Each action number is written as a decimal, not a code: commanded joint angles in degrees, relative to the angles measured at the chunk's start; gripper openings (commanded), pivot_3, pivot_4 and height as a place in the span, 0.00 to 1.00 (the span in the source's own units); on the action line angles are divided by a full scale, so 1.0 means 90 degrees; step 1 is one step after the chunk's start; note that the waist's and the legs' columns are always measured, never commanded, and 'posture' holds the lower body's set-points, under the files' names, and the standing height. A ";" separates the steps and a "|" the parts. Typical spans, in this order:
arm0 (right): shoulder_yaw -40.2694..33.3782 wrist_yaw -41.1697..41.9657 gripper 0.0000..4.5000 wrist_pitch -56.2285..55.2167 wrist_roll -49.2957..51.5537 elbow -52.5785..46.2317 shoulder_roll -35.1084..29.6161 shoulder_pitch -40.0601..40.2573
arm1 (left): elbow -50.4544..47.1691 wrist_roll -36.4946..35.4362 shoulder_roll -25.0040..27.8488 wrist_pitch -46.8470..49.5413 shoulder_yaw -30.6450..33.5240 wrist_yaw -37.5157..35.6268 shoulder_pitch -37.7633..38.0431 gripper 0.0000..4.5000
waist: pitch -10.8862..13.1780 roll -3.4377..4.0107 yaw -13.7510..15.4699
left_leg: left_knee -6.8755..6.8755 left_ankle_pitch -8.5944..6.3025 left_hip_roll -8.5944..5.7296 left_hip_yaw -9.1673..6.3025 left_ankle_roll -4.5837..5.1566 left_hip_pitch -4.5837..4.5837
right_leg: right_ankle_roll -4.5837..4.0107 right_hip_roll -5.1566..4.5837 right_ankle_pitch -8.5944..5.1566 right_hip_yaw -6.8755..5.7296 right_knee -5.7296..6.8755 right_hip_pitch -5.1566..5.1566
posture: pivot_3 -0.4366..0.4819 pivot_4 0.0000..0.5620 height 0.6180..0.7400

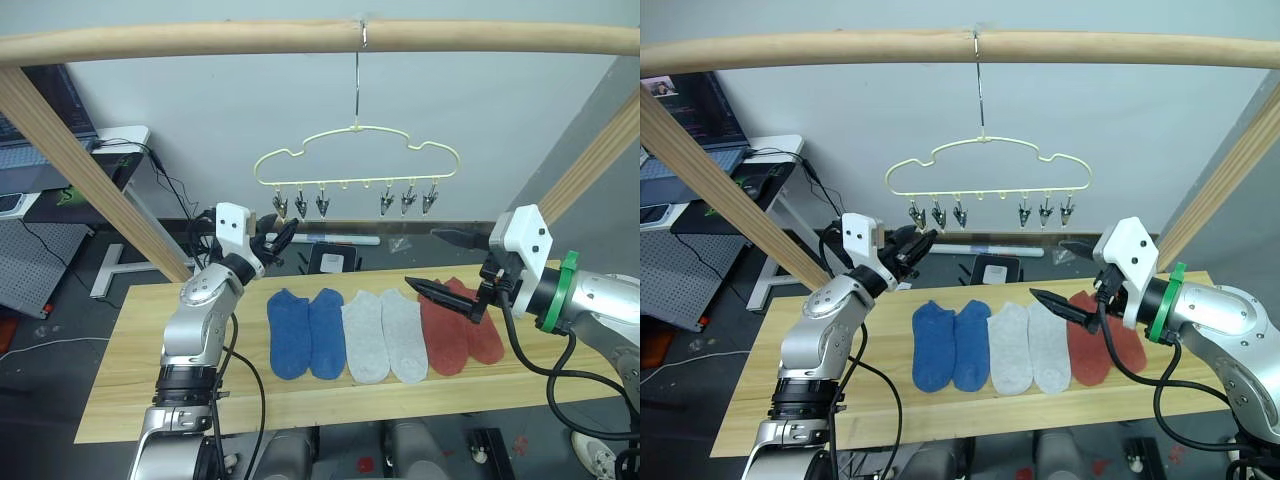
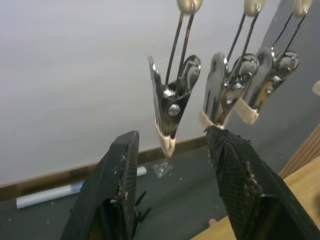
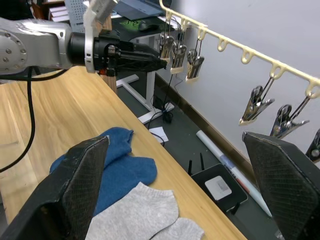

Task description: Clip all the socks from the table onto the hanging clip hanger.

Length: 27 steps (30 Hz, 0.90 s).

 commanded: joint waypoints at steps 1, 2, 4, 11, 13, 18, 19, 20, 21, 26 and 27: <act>-0.0070 -0.0085 1.00 0.0002 0.0098 -0.0220 -0.0048 -0.0125 | -0.0042 -0.0001 -0.0034 -0.0240 0.0052 0.0023 -0.0164 0.51 | 0.0001 -0.0001 -0.0008 | 0.0000 0.0000 0.0000 -0.0001 0.0000 -0.0002 | 0.0000 0.0000 0.0000 -0.0001 0.0000 -0.0001 | 0.18 0.41 1.00; -0.0071 -0.0104 1.00 0.0010 0.0112 -0.0220 -0.0046 -0.0155 | -0.0003 -0.0022 -0.0058 -0.0289 0.0106 0.0064 -0.0215 0.51 | 0.0001 -0.0001 -0.0013 | 0.0000 0.0000 0.0000 -0.0001 0.0000 -0.0002 | 0.0000 0.0000 0.0000 -0.0001 0.0000 -0.0001 | 0.17 0.41 1.00; -0.0075 -0.0130 1.00 0.0018 0.0151 -0.0210 -0.0026 -0.0236 | 0.0047 -0.0045 -0.0097 -0.0391 0.0193 0.0150 -0.0295 0.51 | 0.0001 -0.0002 -0.0021 | 0.0001 0.0000 0.0000 -0.0002 0.0000 -0.0003 | 0.0001 0.0001 0.0001 -0.0002 0.0000 -0.0001 | 0.17 0.41 1.00; -0.0009 -0.0204 1.00 0.0098 0.0298 -0.0207 0.0033 -0.0456 | 0.0056 -0.0133 -0.0130 -0.0481 0.0335 0.0315 -0.0380 0.51 | 0.0003 -0.0003 -0.0088 | 0.0002 0.0000 -0.0001 -0.0003 0.0000 -0.0005 | 0.0003 0.0001 0.0002 -0.0003 0.0000 -0.0002 | 0.17 0.41 1.00; 0.0018 -0.0233 1.00 0.0100 0.0321 -0.0199 0.0032 -0.0488 | 0.0047 -0.0166 -0.0140 -0.0454 0.0353 0.0320 -0.0404 0.51 | 0.0004 -0.0003 -0.0105 | 0.0001 0.0000 -0.0001 -0.0003 0.0000 -0.0005 | 0.0003 0.0001 0.0002 -0.0004 0.0000 -0.0002 | 0.17 0.42 1.00; 0.0093 -0.0302 1.00 0.0105 0.0343 -0.0216 0.0063 -0.0548 | 0.0027 -0.0178 -0.0133 -0.0454 0.0364 0.0279 -0.0515 0.51 | 0.0018 -0.0003 -0.0119 | 0.0004 0.0001 -0.0002 -0.0004 0.0001 -0.0007 | 0.0004 0.0002 0.0002 -0.0005 0.0000 -0.0003 | 0.17 0.42 1.00; 0.0094 -0.0303 1.00 0.0099 0.0345 -0.0212 0.0062 -0.0545 | 0.0017 -0.0167 -0.0129 -0.0464 0.0352 0.0262 -0.0535 0.51 | 0.0018 -0.0003 -0.0123 | 0.0004 0.0001 -0.0002 -0.0003 0.0001 -0.0007 | 0.0004 0.0002 0.0002 -0.0004 0.0000 -0.0002 | 0.17 0.42 1.00; 0.0101 -0.0310 1.00 0.0096 0.0347 -0.0214 0.0061 -0.0545 | 0.0011 -0.0163 -0.0121 -0.0472 0.0351 0.0249 -0.0550 0.51 | 0.0018 -0.0002 -0.0130 | 0.0003 0.0000 -0.0002 -0.0003 0.0001 -0.0007 | 0.0004 0.0002 0.0002 -0.0003 0.0000 -0.0002 | 0.17 0.42 1.00; 0.0102 -0.0314 1.00 0.0091 0.0350 -0.0212 0.0060 -0.0544 | 0.0008 -0.0158 -0.0121 -0.0476 0.0359 0.0259 -0.0563 0.51 | 0.0021 -0.0002 -0.0134 | 0.0003 0.0000 -0.0002 -0.0002 0.0001 -0.0007 | 0.0004 0.0002 0.0002 -0.0003 -0.0001 -0.0002 | 0.17 0.42 1.00; 0.0112 -0.0330 1.00 0.0071 0.0348 -0.0204 0.0054 -0.0532 | 0.0007 -0.0156 -0.0113 -0.0464 0.0387 0.0294 -0.0584 0.51 | 0.0029 -0.0002 -0.0136 | 0.0002 0.0000 -0.0002 -0.0004 0.0002 -0.0007 | 0.0004 0.0002 0.0003 -0.0004 0.0001 -0.0005 | 0.17 0.42 1.00; 0.0113 -0.0331 1.00 0.0069 0.0348 -0.0206 0.0055 -0.0529 | 0.0003 -0.0157 -0.0120 -0.0461 0.0395 0.0315 -0.0582 0.51 | 0.0030 -0.0002 -0.0136 | 0.0002 0.0000 -0.0002 -0.0003 0.0001 -0.0007 | 0.0004 0.0002 0.0003 -0.0004 0.0001 -0.0005 | 0.17 0.41 1.00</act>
